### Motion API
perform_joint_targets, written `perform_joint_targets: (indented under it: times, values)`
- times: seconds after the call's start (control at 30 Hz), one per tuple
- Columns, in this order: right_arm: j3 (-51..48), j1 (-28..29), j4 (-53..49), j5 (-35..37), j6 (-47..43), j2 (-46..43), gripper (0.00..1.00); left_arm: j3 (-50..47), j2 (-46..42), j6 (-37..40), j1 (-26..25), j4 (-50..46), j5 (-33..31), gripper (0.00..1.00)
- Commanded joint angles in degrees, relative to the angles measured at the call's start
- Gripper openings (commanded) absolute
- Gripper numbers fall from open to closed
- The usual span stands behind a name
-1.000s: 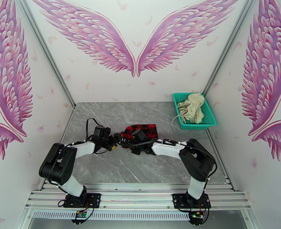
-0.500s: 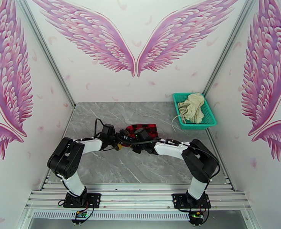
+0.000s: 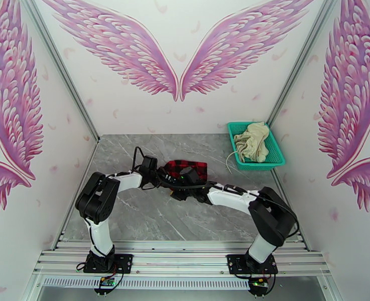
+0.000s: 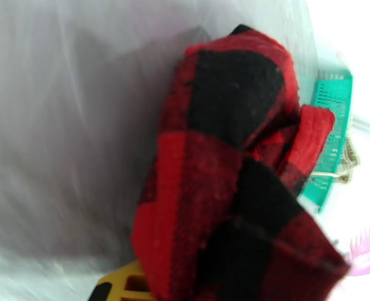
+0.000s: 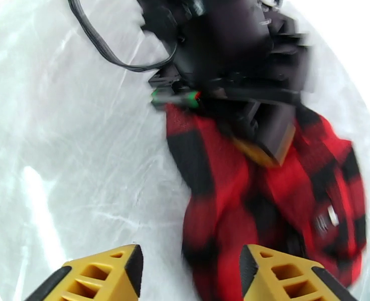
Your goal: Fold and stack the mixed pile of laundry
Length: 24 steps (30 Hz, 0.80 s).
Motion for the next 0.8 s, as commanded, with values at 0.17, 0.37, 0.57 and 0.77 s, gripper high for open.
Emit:
perform_joint_targets:
  times: [0.17, 0.37, 0.57, 0.77]
  values:
    - [-5.0, -4.6, -1.0, 17.1, 10.3, -15.5, 0.61, 24.0, 7.5, 30.6, 11.3, -28.2, -18.3, 0.00]
    - [-5.8, -9.4, -4.1, 25.8, 16.4, -20.2, 0.60, 49.5, 21.4, 42.0, 20.7, -43.8, -22.4, 0.00]
    - [-5.6, -12.4, -7.9, 28.3, 19.7, -23.4, 0.60, 72.8, 33.5, 47.1, 28.5, -55.9, -25.8, 0.00]
    - [-4.1, -14.7, -11.0, 28.8, 21.9, -24.4, 0.60, 77.0, 36.7, 53.8, 35.2, -52.5, -24.2, 0.00]
